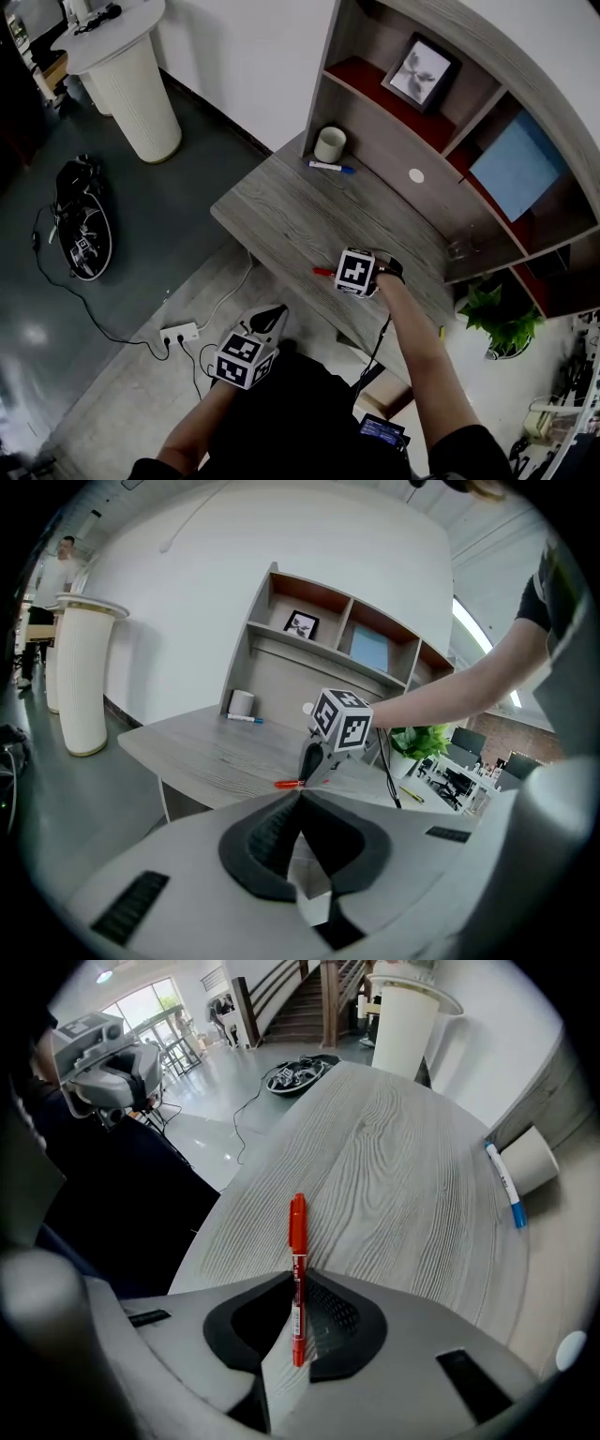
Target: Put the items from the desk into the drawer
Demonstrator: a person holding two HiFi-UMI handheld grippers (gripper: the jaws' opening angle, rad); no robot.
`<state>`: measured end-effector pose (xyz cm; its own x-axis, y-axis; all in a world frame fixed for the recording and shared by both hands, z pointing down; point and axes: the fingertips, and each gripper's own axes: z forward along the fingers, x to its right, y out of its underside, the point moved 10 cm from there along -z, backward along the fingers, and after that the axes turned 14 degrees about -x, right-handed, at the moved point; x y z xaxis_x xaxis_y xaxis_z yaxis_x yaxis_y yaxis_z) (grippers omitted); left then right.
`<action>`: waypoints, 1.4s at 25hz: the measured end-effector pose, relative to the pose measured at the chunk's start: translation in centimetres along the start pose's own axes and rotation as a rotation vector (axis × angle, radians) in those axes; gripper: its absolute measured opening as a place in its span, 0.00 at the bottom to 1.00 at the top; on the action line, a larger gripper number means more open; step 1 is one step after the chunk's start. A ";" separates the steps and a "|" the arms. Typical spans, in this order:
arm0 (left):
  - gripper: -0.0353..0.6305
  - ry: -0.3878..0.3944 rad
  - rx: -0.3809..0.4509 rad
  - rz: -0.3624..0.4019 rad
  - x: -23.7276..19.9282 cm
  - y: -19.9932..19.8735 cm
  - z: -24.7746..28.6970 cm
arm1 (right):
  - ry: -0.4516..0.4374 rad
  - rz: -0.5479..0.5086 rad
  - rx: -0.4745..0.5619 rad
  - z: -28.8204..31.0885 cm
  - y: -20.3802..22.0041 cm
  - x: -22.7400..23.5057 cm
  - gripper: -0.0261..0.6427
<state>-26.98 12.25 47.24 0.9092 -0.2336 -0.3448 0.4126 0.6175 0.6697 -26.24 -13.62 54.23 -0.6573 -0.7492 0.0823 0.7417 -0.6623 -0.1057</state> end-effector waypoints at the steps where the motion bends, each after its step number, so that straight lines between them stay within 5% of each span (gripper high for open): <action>1: 0.08 -0.004 0.002 -0.001 0.0 0.1 -0.1 | 0.010 0.016 0.006 -0.1 0.1 0.1 0.12; 7: 0.08 -0.004 0.009 0.004 0.1 0.5 -0.5 | 0.015 0.108 0.038 -0.2 0.5 -0.4 0.12; 15: 0.08 0.015 0.011 0.041 0.3 0.0 -0.4 | 0.101 0.109 0.052 -0.4 0.2 -1.5 0.12; 23: 0.08 0.071 -0.004 0.070 0.5 -0.3 0.3 | 0.093 0.289 0.136 -0.9 1.8 -3.0 0.12; 28: 0.08 0.127 -0.019 0.122 1.6 -0.8 1.3 | 0.123 0.450 0.249 -2.5 3.7 -4.3 0.12; 35: 0.08 0.223 -0.067 0.216 4.7 -1.3 3.1 | 0.055 0.666 0.461 -4.0 7.4 -7.5 0.12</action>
<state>-23.11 7.99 46.78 0.9373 0.0743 -0.3406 0.2003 0.6848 0.7006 -16.31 -12.88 48.81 -0.0552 -0.9938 0.0961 0.9522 -0.0234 0.3046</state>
